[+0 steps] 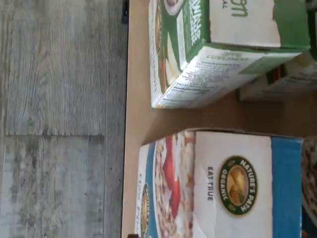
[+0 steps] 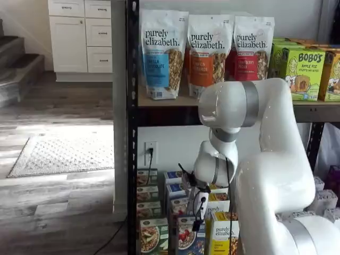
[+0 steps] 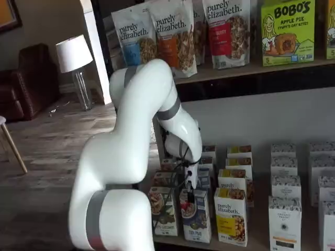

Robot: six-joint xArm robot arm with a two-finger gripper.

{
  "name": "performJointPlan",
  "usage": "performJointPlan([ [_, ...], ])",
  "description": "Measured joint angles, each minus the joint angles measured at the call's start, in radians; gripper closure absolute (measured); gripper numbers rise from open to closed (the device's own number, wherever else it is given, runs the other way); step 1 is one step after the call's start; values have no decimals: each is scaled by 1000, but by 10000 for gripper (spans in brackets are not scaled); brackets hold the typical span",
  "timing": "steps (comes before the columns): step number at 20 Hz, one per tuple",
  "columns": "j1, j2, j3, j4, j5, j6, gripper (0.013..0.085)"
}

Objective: Pick up the blue and white box that is on the bottom shelf, the second box from the left

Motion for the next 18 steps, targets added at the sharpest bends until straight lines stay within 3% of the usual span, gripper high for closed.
performJointPlan([
  [14,-6,97,-170,-190,172,170,130],
  [18,-5,104,-182,-216,193,193,130],
])
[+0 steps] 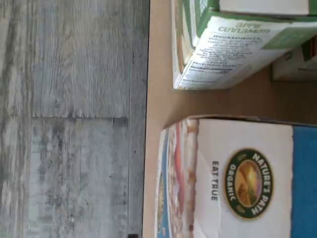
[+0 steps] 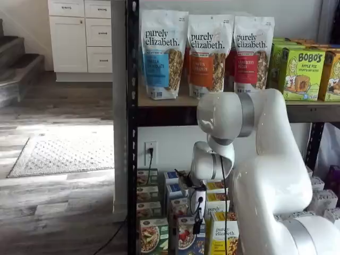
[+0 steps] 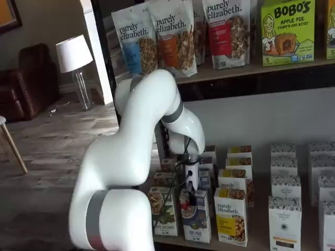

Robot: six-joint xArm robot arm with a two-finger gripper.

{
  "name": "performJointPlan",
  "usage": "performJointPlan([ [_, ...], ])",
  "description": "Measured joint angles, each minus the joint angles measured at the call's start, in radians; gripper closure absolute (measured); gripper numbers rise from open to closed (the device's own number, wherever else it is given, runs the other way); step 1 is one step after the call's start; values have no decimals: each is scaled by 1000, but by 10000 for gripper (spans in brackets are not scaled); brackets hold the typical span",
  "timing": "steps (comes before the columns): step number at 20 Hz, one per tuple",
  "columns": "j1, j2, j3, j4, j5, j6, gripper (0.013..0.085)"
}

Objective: Pick up the blue and white box that is on the bottom shelf, the second box from the left

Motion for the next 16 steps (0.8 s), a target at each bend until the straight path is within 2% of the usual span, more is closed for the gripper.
performJointPlan([
  [3,0,2,2,1,-2,-1,130],
  [10,-4,2,28,46,-63,-46,130],
  [16,-8,12,22,42,-64,-47,130],
])
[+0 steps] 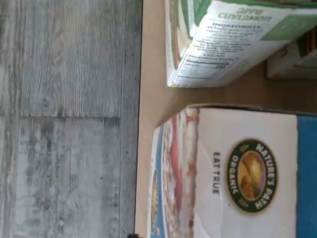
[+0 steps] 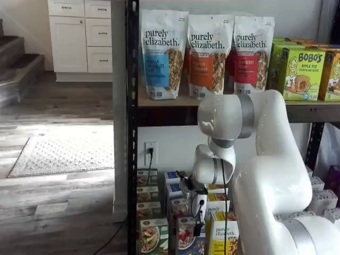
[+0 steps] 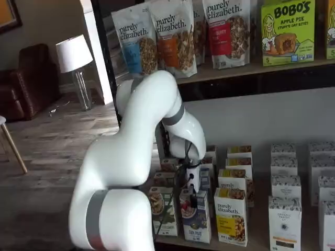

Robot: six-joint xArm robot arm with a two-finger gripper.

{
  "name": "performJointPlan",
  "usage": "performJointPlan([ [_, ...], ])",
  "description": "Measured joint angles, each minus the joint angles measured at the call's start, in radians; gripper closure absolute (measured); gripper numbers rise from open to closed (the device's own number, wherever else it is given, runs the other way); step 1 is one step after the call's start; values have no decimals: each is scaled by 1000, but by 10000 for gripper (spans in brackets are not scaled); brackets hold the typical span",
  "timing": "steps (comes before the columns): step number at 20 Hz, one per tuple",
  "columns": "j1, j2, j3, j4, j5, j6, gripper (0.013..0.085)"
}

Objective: Pick up the blue and white box that is on the bottom shelf, the second box from the left

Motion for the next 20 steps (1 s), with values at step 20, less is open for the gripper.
performJointPlan([
  [20,7,20,-1,3,-34,2,370],
])
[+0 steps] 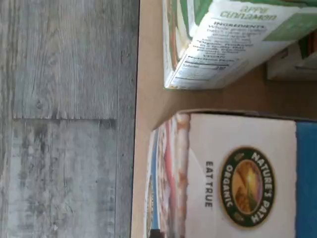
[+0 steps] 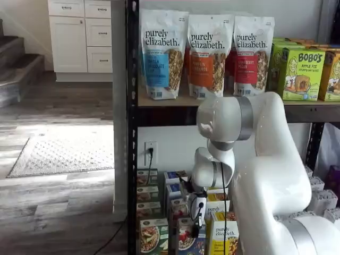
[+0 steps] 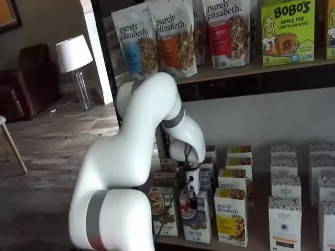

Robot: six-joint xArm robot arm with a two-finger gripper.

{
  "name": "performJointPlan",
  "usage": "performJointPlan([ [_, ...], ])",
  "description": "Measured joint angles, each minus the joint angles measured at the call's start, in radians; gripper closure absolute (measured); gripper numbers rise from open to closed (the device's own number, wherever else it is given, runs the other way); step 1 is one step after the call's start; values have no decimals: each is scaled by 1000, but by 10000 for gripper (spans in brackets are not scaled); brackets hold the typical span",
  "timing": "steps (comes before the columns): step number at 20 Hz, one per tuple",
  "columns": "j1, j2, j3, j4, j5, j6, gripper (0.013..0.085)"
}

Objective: Pick up the blue and white box that is on the bottom shelf, the second box from the left

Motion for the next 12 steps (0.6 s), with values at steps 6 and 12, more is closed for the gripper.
performJointPlan([
  [6,4,6,-2,-24,-10,24,370],
  [12,5,10,-11,0,8,5,370],
])
